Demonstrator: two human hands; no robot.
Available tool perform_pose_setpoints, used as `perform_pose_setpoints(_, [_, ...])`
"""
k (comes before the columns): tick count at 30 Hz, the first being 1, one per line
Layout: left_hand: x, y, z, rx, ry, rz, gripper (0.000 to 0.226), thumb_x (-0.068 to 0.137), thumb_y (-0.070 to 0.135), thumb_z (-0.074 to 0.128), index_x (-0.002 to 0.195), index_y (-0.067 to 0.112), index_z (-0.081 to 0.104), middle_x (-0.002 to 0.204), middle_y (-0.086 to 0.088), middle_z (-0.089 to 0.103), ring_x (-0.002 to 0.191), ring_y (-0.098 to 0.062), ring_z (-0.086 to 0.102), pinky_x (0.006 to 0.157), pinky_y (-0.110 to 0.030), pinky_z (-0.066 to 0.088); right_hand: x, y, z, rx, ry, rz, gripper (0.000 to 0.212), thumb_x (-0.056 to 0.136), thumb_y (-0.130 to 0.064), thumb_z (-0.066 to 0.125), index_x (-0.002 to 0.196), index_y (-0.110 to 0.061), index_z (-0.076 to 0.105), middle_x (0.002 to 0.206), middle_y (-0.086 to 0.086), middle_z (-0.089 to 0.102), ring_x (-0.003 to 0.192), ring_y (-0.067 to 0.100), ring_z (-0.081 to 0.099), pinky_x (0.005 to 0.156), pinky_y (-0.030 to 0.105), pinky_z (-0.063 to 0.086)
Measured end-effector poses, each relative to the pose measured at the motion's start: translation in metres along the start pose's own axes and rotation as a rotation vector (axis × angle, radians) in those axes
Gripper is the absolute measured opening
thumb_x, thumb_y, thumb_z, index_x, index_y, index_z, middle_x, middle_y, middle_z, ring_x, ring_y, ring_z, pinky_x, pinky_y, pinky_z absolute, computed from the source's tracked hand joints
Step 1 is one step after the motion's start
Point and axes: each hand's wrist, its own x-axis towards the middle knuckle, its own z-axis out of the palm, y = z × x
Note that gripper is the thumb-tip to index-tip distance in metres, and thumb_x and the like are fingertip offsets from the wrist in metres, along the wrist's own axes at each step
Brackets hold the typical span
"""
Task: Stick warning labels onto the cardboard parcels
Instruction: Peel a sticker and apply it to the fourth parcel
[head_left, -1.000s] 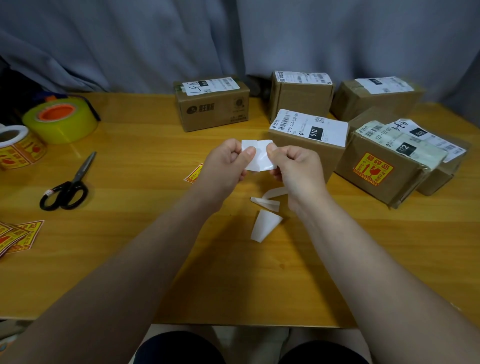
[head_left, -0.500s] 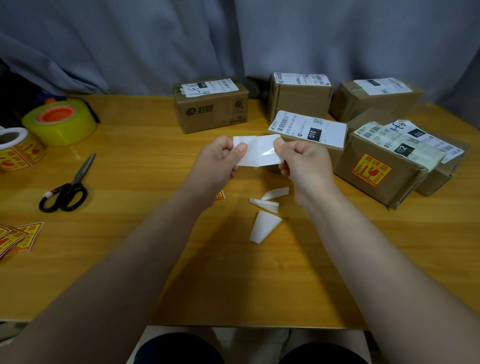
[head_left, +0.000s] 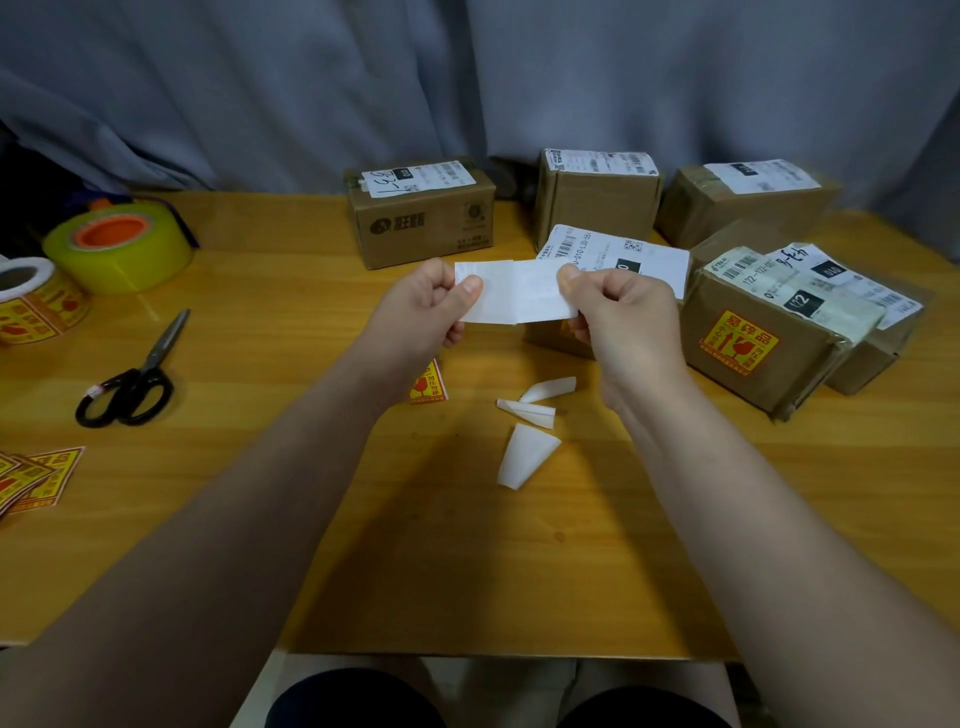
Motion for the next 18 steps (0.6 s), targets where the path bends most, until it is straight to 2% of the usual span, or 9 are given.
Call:
perform_pose_setpoints(3, [0.000,-0.001,-0.003,0.028,-0.014,-0.002,0.019,0.096,0.030,0.049,0.081,0.018,0.049,0.067,0.003,0.049,0.064,-0.008,0.047,0.065,-0.027,0.043,-0.001,0.003,-0.002,0.018,0.012,0.002,0.036,0.088,-0.018,0.063,0.055,-0.009,0.052,0.108,0.003,0.069,0.119,0.021,0.053,0.068,0.018,0.041])
perform_pose_setpoints(5, [0.000,-0.001,-0.001,0.015,-0.016,-0.002,0.019,0.096,0.029,0.049,0.080,0.019,0.049,0.067,0.004,0.048,0.064,-0.008,0.047,0.064,-0.026,0.043,-0.001,0.005,-0.002,0.044,0.015,0.002,0.036,0.088,-0.018,0.063,0.056,-0.009,0.052,0.111,0.004,0.068,0.120,0.020,0.054,0.065,0.016,0.041])
perform_pose_setpoints(9, [0.003,0.001,0.001,0.028,-0.009,-0.019,0.017,0.097,0.025,0.047,0.085,0.014,0.050,0.070,0.001,0.049,0.061,-0.007,0.046,0.058,-0.020,0.042,0.003,0.008,-0.008,0.069,0.046,-0.003,0.032,0.089,-0.018,0.063,0.059,-0.008,0.057,0.073,-0.001,0.062,0.081,0.012,0.053,0.057,0.015,0.040])
perform_pose_setpoints(11, [0.006,-0.007,-0.017,-0.050,0.138,-0.080,0.016,0.097,0.020,0.046,0.084,0.012,0.048,0.070,0.000,0.045,0.057,-0.007,0.044,0.053,-0.019,0.039,0.012,0.006,-0.028,0.162,0.188,0.008,0.034,0.089,-0.019,0.063,0.056,-0.014,0.057,0.055,-0.004,0.052,0.057,0.010,0.047,0.055,0.022,0.039])
perform_pose_setpoints(12, [0.007,-0.013,-0.028,-0.053,0.230,-0.080,0.019,0.097,0.019,0.047,0.079,0.014,0.047,0.069,0.000,0.044,0.056,-0.008,0.043,0.053,-0.021,0.038,0.016,0.003,-0.040,0.191,0.242,0.014,0.034,0.089,-0.019,0.063,0.056,-0.016,0.058,0.051,-0.006,0.050,0.053,0.010,0.046,0.056,0.025,0.040])
perform_pose_setpoints(14, [0.008,-0.015,-0.033,0.120,0.281,-0.011,0.023,0.095,0.021,0.050,0.073,0.020,0.044,0.067,0.001,0.044,0.059,-0.011,0.042,0.056,-0.027,0.036,0.021,-0.004,-0.048,0.175,0.222,0.015,0.031,0.089,-0.021,0.063,0.059,-0.016,0.061,0.053,-0.006,0.053,0.052,0.008,0.050,0.059,0.025,0.046])
perform_pose_setpoints(18, [0.011,-0.002,0.011,0.704,0.077,0.278,0.016,0.091,0.028,0.055,0.078,0.019,0.051,0.087,0.001,0.046,0.079,-0.014,0.044,0.067,-0.028,0.033,0.008,-0.006,-0.017,0.115,0.076,0.008,0.024,0.087,-0.019,0.066,0.064,-0.014,0.066,0.056,-0.004,0.060,0.050,0.008,0.055,0.053,0.022,0.049])
